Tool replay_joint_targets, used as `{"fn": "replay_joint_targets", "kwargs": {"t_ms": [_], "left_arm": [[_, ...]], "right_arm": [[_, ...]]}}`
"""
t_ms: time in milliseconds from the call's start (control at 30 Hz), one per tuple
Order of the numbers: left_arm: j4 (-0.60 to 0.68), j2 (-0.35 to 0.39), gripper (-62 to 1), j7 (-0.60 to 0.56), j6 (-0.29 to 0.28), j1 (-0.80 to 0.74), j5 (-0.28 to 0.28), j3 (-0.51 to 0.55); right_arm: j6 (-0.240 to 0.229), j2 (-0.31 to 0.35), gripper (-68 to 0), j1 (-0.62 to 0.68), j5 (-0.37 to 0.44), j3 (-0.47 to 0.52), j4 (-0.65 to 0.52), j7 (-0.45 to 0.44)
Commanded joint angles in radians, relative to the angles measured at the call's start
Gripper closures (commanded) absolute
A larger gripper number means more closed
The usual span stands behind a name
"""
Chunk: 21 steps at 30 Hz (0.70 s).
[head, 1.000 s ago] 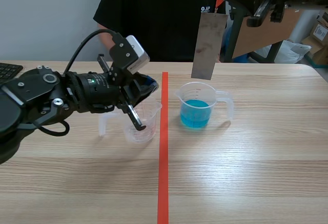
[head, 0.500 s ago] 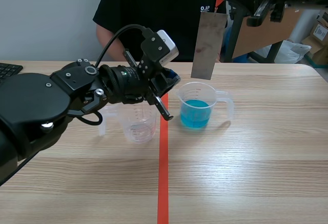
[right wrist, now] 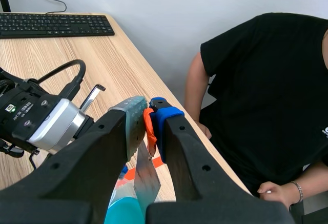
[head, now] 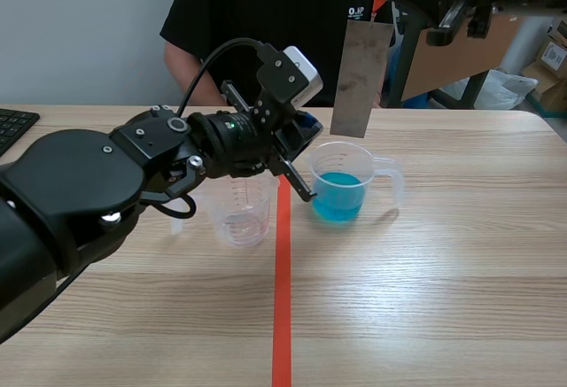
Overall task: Do the redox reaction experiment.
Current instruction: 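Point at the plate with the left hand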
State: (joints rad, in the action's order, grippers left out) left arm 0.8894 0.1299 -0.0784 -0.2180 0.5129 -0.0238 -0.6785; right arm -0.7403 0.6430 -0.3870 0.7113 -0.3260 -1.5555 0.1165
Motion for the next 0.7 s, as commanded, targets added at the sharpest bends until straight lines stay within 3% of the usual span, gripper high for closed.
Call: {"fn": "replay_joint_targets", "kwargs": {"t_ms": [0, 667], "left_arm": [[0.007, -0.013, -3.2, -0.006, 0.000, 0.020, 0.003, 0.003], [-0.008, -0.013, -3.2, -0.010, -0.001, 0.019, 0.003, 0.003]], "right_arm": [[-0.005, 0.011, -1.5, -0.023, 0.015, 0.013, -0.007, -0.018], [-0.005, 0.011, -1.5, -0.023, 0.014, 0.013, -0.007, -0.009]]}}
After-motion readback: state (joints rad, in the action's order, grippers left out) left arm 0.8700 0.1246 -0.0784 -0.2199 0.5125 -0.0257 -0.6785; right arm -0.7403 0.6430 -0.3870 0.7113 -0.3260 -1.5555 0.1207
